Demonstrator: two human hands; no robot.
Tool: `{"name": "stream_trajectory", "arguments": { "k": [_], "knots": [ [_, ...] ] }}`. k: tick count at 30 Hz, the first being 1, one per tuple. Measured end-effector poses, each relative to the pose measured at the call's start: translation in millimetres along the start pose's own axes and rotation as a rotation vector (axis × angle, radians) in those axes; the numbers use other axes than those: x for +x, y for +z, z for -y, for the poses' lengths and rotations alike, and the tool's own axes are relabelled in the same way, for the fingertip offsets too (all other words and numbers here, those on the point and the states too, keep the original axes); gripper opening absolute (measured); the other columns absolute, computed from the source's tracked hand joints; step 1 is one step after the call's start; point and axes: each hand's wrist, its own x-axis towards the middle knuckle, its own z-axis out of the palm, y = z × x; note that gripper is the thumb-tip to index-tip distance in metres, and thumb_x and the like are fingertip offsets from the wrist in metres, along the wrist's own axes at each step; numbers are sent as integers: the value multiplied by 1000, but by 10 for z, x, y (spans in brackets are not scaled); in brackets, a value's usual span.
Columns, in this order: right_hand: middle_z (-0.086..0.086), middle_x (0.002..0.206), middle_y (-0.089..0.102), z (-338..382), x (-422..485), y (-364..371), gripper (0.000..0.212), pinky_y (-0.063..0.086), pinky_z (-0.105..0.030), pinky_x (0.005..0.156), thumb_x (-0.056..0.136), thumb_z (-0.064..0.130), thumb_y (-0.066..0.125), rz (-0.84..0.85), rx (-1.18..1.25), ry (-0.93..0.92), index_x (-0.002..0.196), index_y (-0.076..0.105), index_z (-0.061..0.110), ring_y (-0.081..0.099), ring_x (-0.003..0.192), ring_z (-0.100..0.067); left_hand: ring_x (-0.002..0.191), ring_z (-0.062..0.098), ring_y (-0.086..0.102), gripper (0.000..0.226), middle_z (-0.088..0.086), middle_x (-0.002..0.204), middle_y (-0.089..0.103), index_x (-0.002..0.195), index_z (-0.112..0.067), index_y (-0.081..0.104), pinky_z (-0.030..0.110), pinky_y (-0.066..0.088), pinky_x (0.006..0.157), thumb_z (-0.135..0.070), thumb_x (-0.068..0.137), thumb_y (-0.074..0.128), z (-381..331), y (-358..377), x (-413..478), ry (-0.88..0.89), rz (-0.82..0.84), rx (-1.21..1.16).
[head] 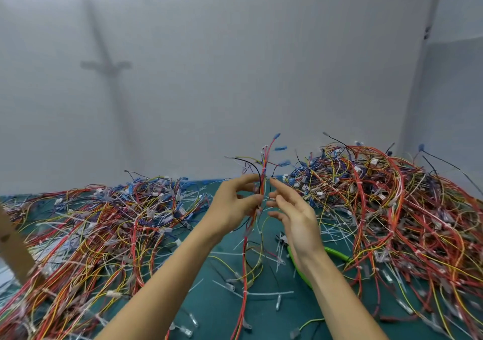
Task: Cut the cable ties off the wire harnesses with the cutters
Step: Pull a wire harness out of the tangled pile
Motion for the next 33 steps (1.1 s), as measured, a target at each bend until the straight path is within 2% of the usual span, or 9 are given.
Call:
{"name": "stream_trajectory", "arguments": {
  "k": [3, 6, 8, 12, 18, 22, 28, 30, 33],
  "knots": [
    [-4, 107, 65, 3, -32, 6, 19, 51, -30, 80, 93, 14, 61, -13, -79, 27, 110, 66, 21, 64, 100, -23, 61, 14, 67, 34, 7, 100, 64, 108, -22, 65, 20, 53, 59, 6, 88, 63, -103, 8, 86, -14, -112, -283],
    [-1, 121, 63, -14, -81, 19, 57, 51, -29, 90, 75, 34, 81, 204, -240, 209, 124, 53, 22, 64, 109, -14, 59, 16, 64, 33, 4, 84, 64, 111, -11, 61, 20, 53, 58, 12, 88, 57, -315, -26, 249, 37, -231, -473],
    [-1, 122, 66, -39, -124, 27, 74, 51, -26, 94, 68, 33, 84, 390, -308, 330, 131, 47, 20, 65, 107, -6, 60, 15, 61, 34, 5, 84, 61, 110, -11, 59, 19, 52, 58, 15, 90, 53, -470, -76, 360, 92, -300, -546],
    [-9, 117, 72, -78, -229, 84, 49, 52, -34, 98, 88, 22, 72, 670, -224, 421, 131, 52, 16, 67, 110, -24, 62, 13, 56, 34, 7, 88, 55, 120, -7, 53, 19, 48, 59, 14, 93, 48, -672, -140, 512, 168, -398, -682],
    [-15, 105, 73, -77, -259, 148, 26, 52, -44, 95, 96, 24, 60, 772, 49, 423, 115, 67, 8, 69, 103, -33, 66, 14, 52, 32, 7, 88, 51, 120, -9, 47, 18, 44, 59, 12, 96, 43, -635, -217, 527, 183, -472, -920],
    [-5, 84, 67, -68, -222, 114, 8, 58, -40, 81, 94, 14, 58, 655, 200, 406, 99, 63, 9, 73, 83, -31, 69, 11, 53, 28, 1, 82, 57, 119, -15, 49, 20, 41, 62, 4, 99, 44, -514, -356, 508, 111, -515, -998],
    [-5, 81, 61, -86, -99, 51, 9, 59, -36, 62, 91, 14, 55, 309, 383, 365, 95, 49, 8, 68, 65, -25, 103, 16, 53, 18, -3, 113, 60, 113, -22, 59, 35, 36, 83, -27, 98, 50, -51, -418, 316, -341, -282, -296],
    [-4, 77, 62, -128, -66, 47, 8, 59, -34, 58, 92, 13, 56, 193, 311, 365, 93, 50, 8, 66, 61, -22, 97, 20, 52, 15, 3, 109, 57, 106, -18, 59, 32, 37, 77, -28, 98, 51, 155, -371, 199, -454, -151, 5],
    [-4, 70, 62, -205, -46, 49, 9, 59, -31, 53, 97, 10, 54, 32, 181, 396, 89, 53, 6, 67, 55, -19, 81, 19, 53, 7, 9, 93, 58, 95, -12, 60, 30, 43, 73, -15, 94, 54, 425, -352, 19, -359, 205, 532]
  ]
}}
